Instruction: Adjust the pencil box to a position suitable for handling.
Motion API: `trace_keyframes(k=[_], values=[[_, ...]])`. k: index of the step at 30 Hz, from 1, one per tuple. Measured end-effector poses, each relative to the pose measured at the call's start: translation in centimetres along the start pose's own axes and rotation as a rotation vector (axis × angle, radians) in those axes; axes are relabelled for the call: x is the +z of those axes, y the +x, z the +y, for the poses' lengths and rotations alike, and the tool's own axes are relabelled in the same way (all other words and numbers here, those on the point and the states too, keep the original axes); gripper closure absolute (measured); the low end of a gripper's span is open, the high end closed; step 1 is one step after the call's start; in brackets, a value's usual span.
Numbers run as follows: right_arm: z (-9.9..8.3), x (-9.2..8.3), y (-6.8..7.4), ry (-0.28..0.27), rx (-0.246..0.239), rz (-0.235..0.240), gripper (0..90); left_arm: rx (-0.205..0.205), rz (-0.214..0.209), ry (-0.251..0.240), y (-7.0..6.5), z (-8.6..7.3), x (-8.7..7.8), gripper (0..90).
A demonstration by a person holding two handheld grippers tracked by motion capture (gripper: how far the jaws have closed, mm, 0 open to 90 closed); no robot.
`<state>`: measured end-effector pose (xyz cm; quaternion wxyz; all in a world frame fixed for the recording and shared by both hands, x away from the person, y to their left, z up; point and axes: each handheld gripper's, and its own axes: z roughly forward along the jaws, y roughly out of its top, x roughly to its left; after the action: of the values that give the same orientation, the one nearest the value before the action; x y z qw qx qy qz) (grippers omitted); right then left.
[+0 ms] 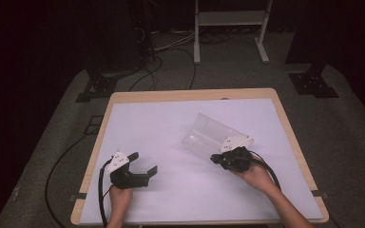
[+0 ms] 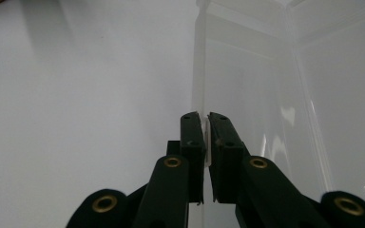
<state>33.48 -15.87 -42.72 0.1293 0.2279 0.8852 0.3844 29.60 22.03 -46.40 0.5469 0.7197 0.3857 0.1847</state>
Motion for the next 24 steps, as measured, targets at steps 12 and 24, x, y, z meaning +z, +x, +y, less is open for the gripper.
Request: trace_keyframes(k=[12,24], values=[[-0.6,0.8,1.7,0.008,-0.013,0.066,84.9,-0.001,-0.001,0.000,0.0,0.0,0.0,0.0],[-1.5,1.7,2.3,0.028,-0.015,0.103,84.9,-0.002,-0.001,0.000,0.0,0.0,0.0,0.0]])
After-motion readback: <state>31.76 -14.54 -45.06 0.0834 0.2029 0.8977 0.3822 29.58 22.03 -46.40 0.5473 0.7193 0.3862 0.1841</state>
